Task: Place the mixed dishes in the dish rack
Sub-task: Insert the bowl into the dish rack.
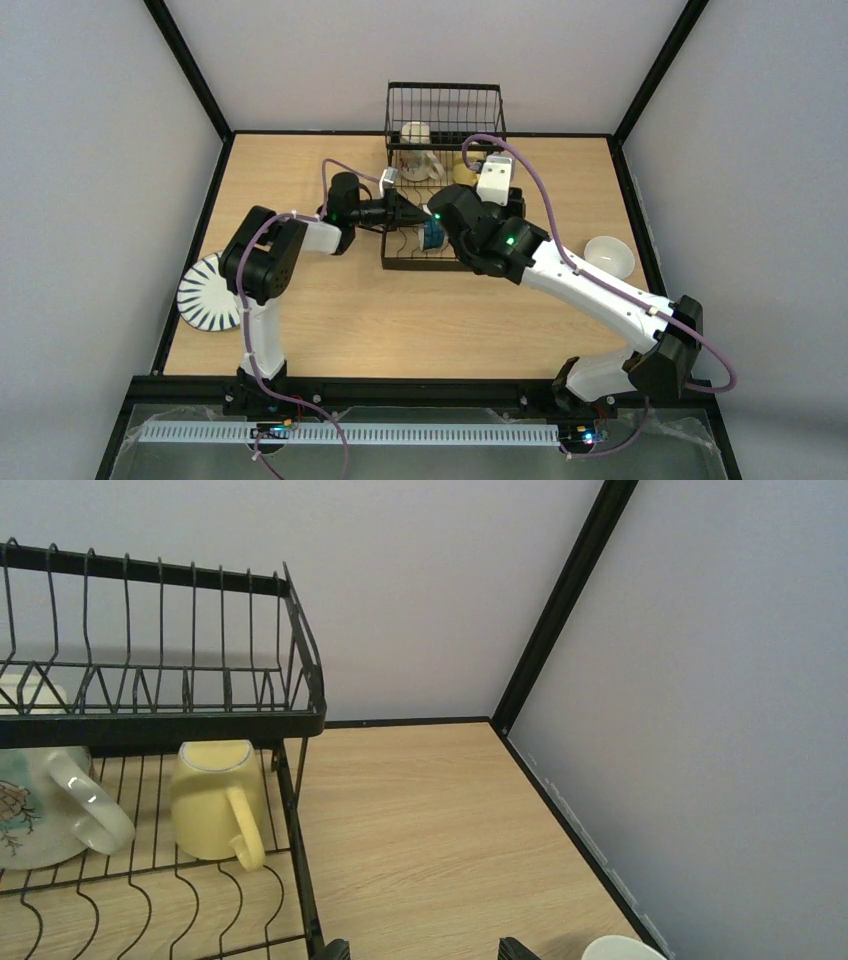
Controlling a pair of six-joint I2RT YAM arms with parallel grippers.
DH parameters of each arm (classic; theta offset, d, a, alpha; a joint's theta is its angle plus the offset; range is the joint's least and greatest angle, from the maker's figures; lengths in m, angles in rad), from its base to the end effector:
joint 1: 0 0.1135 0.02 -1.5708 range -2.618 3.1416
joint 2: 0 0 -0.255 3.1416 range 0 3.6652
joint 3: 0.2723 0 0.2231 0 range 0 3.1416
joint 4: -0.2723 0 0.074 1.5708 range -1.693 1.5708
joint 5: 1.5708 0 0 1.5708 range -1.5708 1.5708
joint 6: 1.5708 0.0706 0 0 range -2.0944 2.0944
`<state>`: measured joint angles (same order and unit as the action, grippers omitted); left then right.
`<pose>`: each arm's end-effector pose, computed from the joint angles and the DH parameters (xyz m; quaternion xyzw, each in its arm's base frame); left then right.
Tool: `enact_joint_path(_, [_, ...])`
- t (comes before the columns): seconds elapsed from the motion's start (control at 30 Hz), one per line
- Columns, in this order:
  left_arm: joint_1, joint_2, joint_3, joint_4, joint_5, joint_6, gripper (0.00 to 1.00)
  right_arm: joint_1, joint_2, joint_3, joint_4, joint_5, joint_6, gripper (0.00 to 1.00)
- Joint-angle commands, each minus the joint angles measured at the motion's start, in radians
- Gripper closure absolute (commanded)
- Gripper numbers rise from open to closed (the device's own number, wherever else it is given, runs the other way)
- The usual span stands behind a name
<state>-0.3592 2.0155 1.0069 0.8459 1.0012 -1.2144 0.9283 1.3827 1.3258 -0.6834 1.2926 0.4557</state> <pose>0.3588 -0.1982 0.1757 0.0054 0.7373 -0.6604 0.1419 0.2097 0.1668 0.3487 0.0652 0.7670 -0.2188 0.5996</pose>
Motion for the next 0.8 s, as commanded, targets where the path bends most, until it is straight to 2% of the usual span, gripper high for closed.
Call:
enact_joint_path(0.0, [0.003, -0.016, -0.012, 0.187, -0.006, -0.027, 0.98, -0.005, 0.015, -0.027, 0.052, -0.021, -0.031, 0.17])
enact_joint_path(0.1, [0.003, 0.008, -0.021, 0.251, -0.010, -0.065, 0.98, -0.014, 0.016, -0.056, 0.081, -0.066, -0.042, 0.18])
enact_joint_path(0.27, [0.009, 0.044, -0.027, 0.331, -0.014, -0.116, 0.98, -0.067, -0.005, -0.134, 0.217, -0.260, -0.072, 0.33])
enact_joint_path(0.5, [0.025, 0.073, -0.025, 0.347, -0.009, -0.123, 0.98, -0.122, 0.037, -0.162, 0.341, -0.459, -0.092, 0.64])
enact_joint_path(0.67, [0.033, 0.088, -0.021, 0.345, -0.004, -0.122, 0.98, -0.140, 0.109, -0.141, 0.390, -0.548, -0.103, 0.89])
enact_joint_path(0.77, [0.034, 0.100, -0.017, 0.351, 0.004, -0.121, 0.98, -0.151, 0.156, -0.128, 0.395, -0.588, -0.089, 0.96])
